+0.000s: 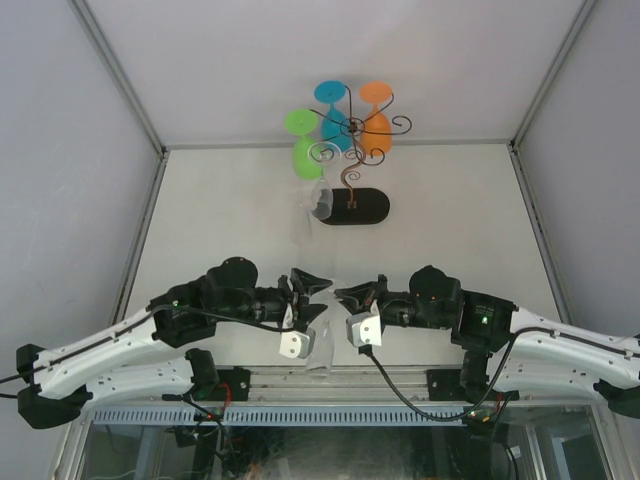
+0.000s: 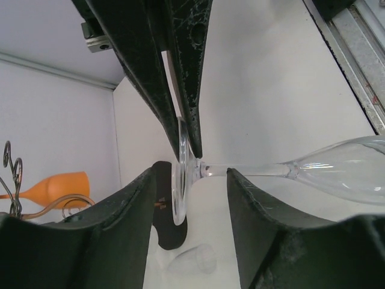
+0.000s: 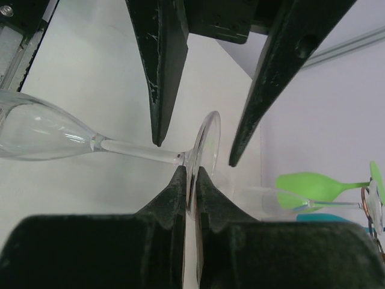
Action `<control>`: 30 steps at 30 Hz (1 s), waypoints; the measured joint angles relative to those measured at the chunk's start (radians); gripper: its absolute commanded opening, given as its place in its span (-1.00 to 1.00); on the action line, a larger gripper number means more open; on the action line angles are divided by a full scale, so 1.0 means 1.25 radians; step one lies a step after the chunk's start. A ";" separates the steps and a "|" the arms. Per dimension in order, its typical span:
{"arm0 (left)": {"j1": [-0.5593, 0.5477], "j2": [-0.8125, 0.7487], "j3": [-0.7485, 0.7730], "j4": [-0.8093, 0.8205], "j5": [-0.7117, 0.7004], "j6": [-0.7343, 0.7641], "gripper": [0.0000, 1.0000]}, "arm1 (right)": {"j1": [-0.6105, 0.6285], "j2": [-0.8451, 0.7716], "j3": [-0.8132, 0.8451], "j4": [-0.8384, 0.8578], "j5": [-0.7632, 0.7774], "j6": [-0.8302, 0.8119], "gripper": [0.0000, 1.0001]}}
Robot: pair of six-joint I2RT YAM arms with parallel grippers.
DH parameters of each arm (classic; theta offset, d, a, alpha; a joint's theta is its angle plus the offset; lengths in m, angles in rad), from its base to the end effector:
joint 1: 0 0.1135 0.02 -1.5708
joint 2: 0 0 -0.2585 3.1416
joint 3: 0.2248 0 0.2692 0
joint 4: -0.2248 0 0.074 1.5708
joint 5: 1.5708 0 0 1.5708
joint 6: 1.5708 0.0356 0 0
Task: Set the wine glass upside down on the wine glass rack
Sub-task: Turn the wine glass upside down at the wine rack.
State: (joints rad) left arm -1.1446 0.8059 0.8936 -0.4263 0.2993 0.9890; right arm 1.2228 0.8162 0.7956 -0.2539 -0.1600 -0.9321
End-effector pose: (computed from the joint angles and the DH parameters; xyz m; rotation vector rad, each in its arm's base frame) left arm 0.0727 -0.1856 0.3469 1.7636 0.7407 -0.3906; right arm 0.0668 0.2008 0.3268 -1.6850 0.7783 0.3502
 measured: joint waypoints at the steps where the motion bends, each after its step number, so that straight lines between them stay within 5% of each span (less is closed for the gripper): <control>1: -0.001 0.004 0.000 -0.001 0.001 0.000 -0.03 | 0.003 0.002 0.000 -0.001 0.000 -0.003 -1.00; 9: -0.004 0.012 0.000 -0.002 0.001 -0.001 -0.35 | 0.012 0.003 0.000 -0.005 0.006 -0.020 -1.00; 15: -0.004 0.009 0.001 -0.004 0.001 -0.005 -0.98 | 0.019 0.002 0.000 -0.017 0.019 -0.033 -1.00; 20: -0.009 0.009 0.001 -0.018 0.003 0.000 -1.00 | 0.029 0.002 0.000 -0.027 0.025 -0.043 -0.93; 30: -0.009 -0.005 0.001 -0.005 -0.034 -0.001 -1.00 | 0.053 -0.023 0.000 -0.021 0.066 -0.050 -0.20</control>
State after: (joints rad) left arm -1.1564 0.7990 0.8944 -0.4328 0.2562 0.9874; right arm 1.2892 0.7879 0.7959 -0.2806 -0.0772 -0.9947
